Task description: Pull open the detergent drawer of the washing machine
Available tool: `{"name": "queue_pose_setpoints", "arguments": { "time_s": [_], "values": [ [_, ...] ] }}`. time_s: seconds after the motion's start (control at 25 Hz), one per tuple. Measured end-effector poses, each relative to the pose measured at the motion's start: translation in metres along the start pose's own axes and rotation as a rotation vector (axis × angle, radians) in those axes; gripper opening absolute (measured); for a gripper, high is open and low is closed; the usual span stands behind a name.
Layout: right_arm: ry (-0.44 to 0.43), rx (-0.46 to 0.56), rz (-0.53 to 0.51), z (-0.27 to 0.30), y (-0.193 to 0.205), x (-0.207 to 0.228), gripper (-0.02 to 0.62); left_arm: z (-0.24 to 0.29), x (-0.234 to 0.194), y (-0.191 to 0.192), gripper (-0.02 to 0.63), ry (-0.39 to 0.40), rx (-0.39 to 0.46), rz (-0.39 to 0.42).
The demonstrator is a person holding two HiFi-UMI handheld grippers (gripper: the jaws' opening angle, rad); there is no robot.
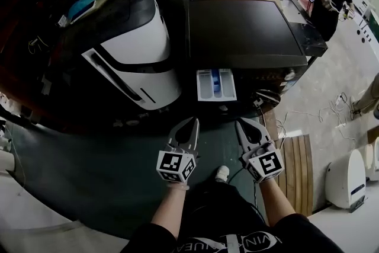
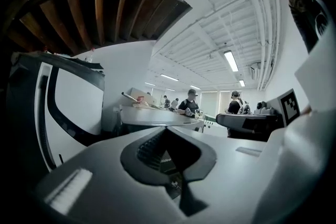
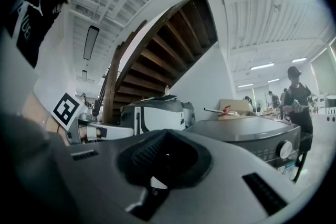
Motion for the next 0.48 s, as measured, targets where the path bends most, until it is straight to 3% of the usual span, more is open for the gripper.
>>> {"name": "queue_pose_setpoints", "arguments": {
  "time_s": [0.48],
  "values": [
    [-0.005,0.016,-0.025,-0.002,-0.019,-0.004,0.012,-0.020,-0.012,-0.022,0.009,-0.066,0.026,0.008]
  ]
}}
Point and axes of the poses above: the fingertips, and each gripper's own axes: z forward along the fingers, x to its right, y out of its underside, the point moved 5 cm from there along -z, backward along the fingers, and after that the axes turned 9 degrees about -y, right-handed, at the moved point
